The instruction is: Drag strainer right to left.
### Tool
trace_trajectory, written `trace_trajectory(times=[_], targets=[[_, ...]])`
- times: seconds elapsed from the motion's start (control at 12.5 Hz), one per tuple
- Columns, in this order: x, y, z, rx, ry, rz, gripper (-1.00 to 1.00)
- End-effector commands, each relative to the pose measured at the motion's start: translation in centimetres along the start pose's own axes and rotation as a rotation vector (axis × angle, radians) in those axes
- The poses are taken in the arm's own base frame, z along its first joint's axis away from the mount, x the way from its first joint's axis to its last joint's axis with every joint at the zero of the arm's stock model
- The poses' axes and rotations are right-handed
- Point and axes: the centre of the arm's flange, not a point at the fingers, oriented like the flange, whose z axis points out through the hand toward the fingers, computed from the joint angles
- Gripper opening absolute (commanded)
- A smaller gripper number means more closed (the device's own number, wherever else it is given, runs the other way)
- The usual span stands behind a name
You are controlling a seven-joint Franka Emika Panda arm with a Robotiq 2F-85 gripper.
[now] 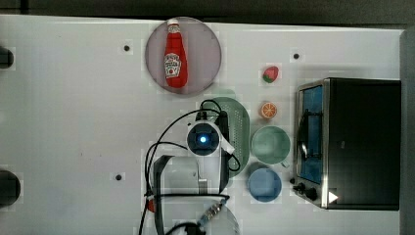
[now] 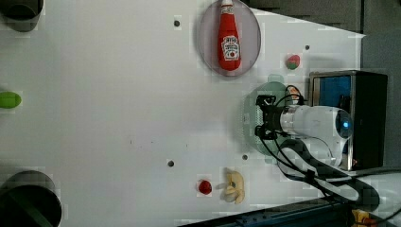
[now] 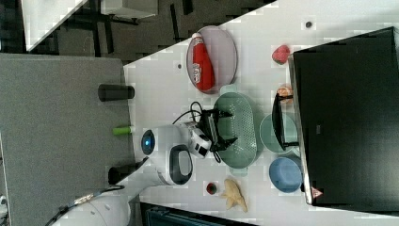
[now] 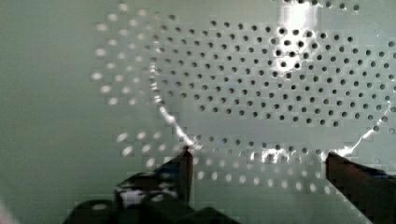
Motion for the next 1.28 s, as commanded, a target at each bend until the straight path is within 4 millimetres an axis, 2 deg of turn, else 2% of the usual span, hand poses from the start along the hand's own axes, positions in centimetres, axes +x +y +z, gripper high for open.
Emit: trace_trajectory(times=[0.08, 0.48, 0.88, 1.28], targets=[[-2.5, 0.8, 0.5, -0.018, -0.017, 0.023, 1.0], [-5.7, 0.2, 0.1, -0.034, -0.017, -0.038, 1.0], [-7.9, -0.5, -0.8, -0.073, -0.014, -0.074, 1.0], [-11.4, -0.3, -1.3, -0.082, -0.006, -0.001, 1.0]])
